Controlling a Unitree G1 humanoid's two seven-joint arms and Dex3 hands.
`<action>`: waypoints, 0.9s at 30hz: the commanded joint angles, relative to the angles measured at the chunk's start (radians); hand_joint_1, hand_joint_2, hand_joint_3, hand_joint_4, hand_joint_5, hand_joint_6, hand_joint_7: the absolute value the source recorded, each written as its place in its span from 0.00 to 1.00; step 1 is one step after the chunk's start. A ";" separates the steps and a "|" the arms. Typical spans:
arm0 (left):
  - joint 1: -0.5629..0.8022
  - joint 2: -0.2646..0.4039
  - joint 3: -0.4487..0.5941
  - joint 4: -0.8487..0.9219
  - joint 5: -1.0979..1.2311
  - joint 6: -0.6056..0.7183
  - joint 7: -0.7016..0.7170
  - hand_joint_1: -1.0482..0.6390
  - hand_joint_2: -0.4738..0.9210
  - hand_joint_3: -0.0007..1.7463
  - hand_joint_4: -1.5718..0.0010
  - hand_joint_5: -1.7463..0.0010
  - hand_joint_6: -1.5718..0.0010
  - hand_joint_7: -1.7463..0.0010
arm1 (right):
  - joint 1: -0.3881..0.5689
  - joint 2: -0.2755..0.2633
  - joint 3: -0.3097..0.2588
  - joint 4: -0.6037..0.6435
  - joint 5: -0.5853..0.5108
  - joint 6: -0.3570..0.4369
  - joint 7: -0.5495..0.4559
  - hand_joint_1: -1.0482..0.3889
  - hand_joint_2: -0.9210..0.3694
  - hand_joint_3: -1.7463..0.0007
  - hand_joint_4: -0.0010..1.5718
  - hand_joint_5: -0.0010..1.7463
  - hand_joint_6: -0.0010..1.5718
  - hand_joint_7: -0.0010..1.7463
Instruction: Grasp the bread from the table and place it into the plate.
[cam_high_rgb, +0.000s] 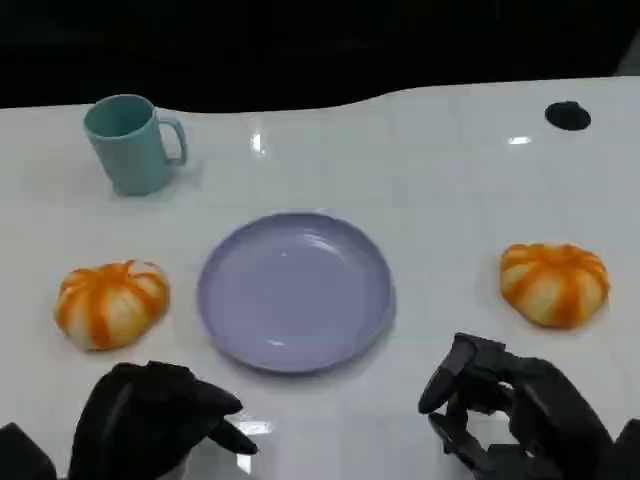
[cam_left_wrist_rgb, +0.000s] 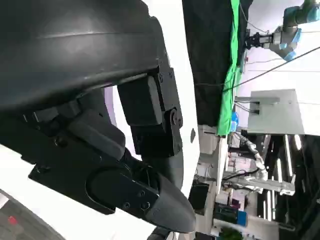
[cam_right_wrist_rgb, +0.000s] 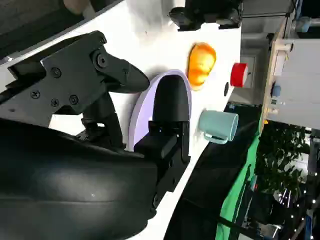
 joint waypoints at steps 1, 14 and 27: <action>0.003 0.015 0.003 -0.007 0.002 0.005 0.000 0.00 0.91 0.00 0.00 0.79 0.00 0.92 | 0.001 -0.009 -0.007 -0.003 0.010 -0.004 0.001 0.64 0.27 0.46 0.43 1.00 0.41 0.78; 0.003 0.012 0.003 -0.005 0.000 0.005 0.000 0.00 0.90 0.00 0.00 0.78 0.00 0.92 | 0.003 -0.010 -0.006 -0.002 0.006 -0.009 0.000 0.65 0.26 0.46 0.42 1.00 0.41 0.77; 0.003 0.013 0.003 -0.008 0.001 0.007 -0.001 0.00 0.90 0.00 0.00 0.78 0.00 0.92 | 0.003 -0.009 -0.005 -0.006 0.008 -0.001 0.002 0.64 0.27 0.46 0.42 1.00 0.41 0.78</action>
